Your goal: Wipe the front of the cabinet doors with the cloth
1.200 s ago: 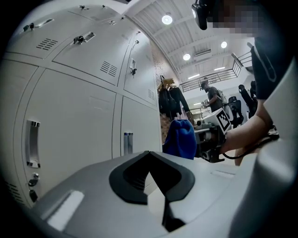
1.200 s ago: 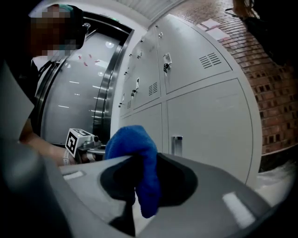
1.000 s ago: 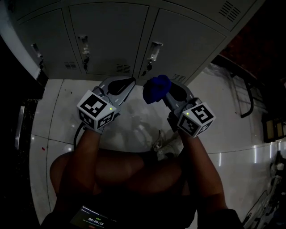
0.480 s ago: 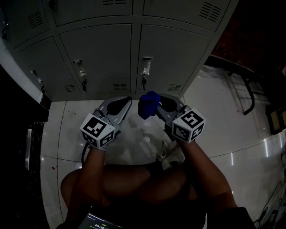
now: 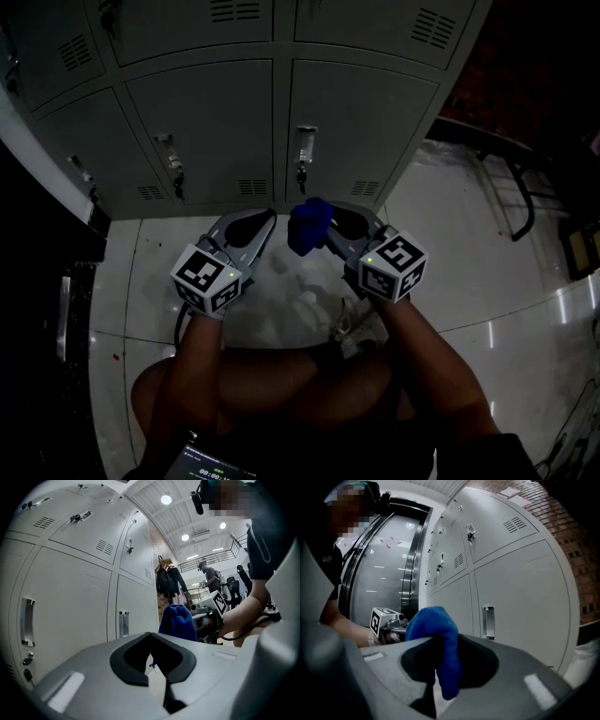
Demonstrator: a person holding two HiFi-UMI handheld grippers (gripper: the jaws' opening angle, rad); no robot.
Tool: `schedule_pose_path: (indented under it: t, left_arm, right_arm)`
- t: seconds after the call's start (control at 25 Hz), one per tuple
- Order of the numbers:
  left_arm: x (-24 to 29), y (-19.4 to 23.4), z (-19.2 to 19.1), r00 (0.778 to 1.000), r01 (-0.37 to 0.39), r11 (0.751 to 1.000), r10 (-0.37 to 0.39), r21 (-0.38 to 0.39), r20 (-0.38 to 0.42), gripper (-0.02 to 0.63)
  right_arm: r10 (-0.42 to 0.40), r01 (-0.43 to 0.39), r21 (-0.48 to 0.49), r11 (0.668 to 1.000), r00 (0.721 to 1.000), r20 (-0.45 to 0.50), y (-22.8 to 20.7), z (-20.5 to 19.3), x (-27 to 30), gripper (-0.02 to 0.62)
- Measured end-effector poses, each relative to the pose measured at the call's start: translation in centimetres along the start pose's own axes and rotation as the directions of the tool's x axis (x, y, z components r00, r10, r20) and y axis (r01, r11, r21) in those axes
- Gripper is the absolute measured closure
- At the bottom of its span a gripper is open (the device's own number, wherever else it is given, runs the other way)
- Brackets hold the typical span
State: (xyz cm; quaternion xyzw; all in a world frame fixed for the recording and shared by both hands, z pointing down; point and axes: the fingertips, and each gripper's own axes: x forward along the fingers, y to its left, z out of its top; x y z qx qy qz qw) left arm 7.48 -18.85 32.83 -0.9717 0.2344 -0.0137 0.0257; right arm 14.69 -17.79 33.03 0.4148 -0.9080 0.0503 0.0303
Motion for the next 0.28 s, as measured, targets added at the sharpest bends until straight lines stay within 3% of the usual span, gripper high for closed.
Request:
schedule_pose_path:
  t: [0.28]
  left_arm:
    - [0.09,-0.32,-0.03,1.000,0.007,1.000,-0.007,-0.001,-0.001,0.606]
  right_arm:
    - [0.008,-0.008,0.011,1.000,1.000,-0.007,0.18,-0.28,0.10,0.518]
